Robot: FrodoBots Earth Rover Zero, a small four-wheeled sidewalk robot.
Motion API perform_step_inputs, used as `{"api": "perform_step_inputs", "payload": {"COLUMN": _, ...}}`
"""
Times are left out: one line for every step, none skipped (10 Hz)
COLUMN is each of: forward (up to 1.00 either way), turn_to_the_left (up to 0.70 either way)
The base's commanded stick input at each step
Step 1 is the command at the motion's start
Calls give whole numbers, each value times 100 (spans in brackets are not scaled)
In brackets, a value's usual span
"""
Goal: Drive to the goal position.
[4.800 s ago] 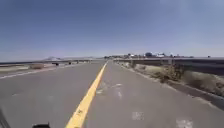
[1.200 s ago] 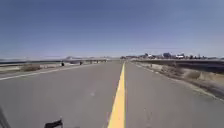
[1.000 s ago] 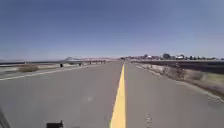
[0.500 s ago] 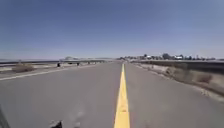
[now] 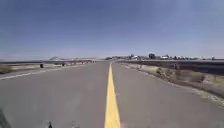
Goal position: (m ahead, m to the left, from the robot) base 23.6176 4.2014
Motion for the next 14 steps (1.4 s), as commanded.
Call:
{"api": "perform_step_inputs", "payload": {"forward": 85, "turn_to_the_left": 0}}
{"api": "perform_step_inputs", "payload": {"forward": 85, "turn_to_the_left": 0}}
{"api": "perform_step_inputs", "payload": {"forward": 85, "turn_to_the_left": 0}}
{"api": "perform_step_inputs", "payload": {"forward": 85, "turn_to_the_left": 0}}
{"api": "perform_step_inputs", "payload": {"forward": 85, "turn_to_the_left": 0}}
{"api": "perform_step_inputs", "payload": {"forward": 85, "turn_to_the_left": 0}}
{"api": "perform_step_inputs", "payload": {"forward": 85, "turn_to_the_left": 0}}
{"api": "perform_step_inputs", "payload": {"forward": 85, "turn_to_the_left": 0}}
{"api": "perform_step_inputs", "payload": {"forward": 85, "turn_to_the_left": 0}}
{"api": "perform_step_inputs", "payload": {"forward": 85, "turn_to_the_left": 0}}
{"api": "perform_step_inputs", "payload": {"forward": 85, "turn_to_the_left": 0}}
{"api": "perform_step_inputs", "payload": {"forward": 85, "turn_to_the_left": 0}}
{"api": "perform_step_inputs", "payload": {"forward": 85, "turn_to_the_left": 0}}
{"api": "perform_step_inputs", "payload": {"forward": 85, "turn_to_the_left": 0}}
